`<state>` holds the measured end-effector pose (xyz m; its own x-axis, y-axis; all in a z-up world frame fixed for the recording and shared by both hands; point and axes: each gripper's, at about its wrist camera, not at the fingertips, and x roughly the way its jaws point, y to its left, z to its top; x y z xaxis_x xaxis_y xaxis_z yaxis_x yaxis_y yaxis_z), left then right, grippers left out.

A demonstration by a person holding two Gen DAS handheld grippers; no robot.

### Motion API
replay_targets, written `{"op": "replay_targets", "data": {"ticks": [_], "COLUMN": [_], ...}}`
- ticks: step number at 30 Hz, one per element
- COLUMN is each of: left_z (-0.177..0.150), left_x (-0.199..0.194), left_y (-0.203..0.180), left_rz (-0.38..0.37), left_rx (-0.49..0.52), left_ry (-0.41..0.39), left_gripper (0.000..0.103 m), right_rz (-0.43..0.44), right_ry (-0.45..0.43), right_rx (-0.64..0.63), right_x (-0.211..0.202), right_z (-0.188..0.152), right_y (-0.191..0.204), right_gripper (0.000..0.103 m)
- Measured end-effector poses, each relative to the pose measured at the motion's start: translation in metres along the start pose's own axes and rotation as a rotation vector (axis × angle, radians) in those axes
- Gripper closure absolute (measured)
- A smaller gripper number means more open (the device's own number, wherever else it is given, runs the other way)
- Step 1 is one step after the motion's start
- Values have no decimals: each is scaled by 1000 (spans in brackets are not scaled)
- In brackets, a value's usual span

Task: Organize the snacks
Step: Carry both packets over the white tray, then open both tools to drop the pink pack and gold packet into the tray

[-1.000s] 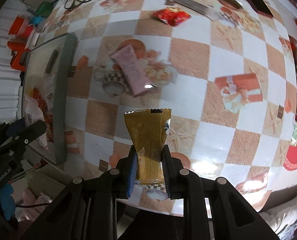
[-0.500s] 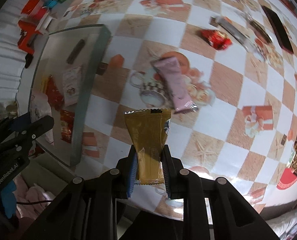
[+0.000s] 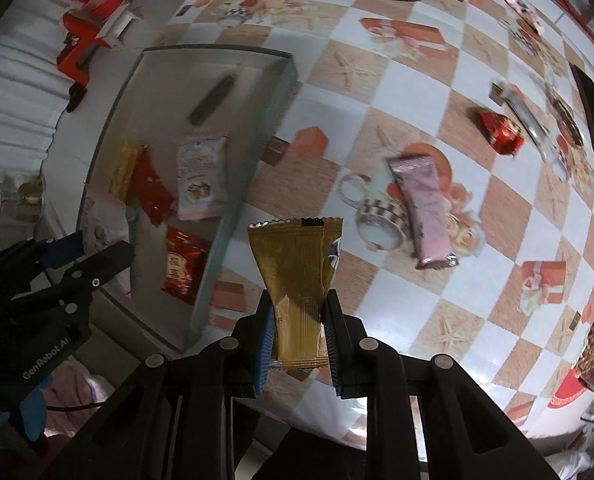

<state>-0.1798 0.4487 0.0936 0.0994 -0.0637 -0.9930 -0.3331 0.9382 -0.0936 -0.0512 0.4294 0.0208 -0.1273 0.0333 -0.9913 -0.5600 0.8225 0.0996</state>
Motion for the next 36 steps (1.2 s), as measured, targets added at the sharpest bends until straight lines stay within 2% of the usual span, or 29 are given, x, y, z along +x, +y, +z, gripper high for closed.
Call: {"op": "replay_targets", "data": {"ticks": [19,29,33,36], "left_z": [-4,-1,-2,-4], "left_x": [14,27,31,31], "left_y": [34,38,40,43], "left_rz": [9,36,57,75], "left_rx": [-76,-68,-72,-73], "left_ry": [34,58,66,66], "left_gripper": [62,62,60,53], "right_rz": [34,70,70,73], "right_ry": [-14,-13,-5,3], "right_rx": [-122,-168,-177,-183], "right_x": [10,22,28,32], "right_z": [35,64,74,79], "right_y": [59,90,102,109], "right_gripper": [78,78,78,78]}}
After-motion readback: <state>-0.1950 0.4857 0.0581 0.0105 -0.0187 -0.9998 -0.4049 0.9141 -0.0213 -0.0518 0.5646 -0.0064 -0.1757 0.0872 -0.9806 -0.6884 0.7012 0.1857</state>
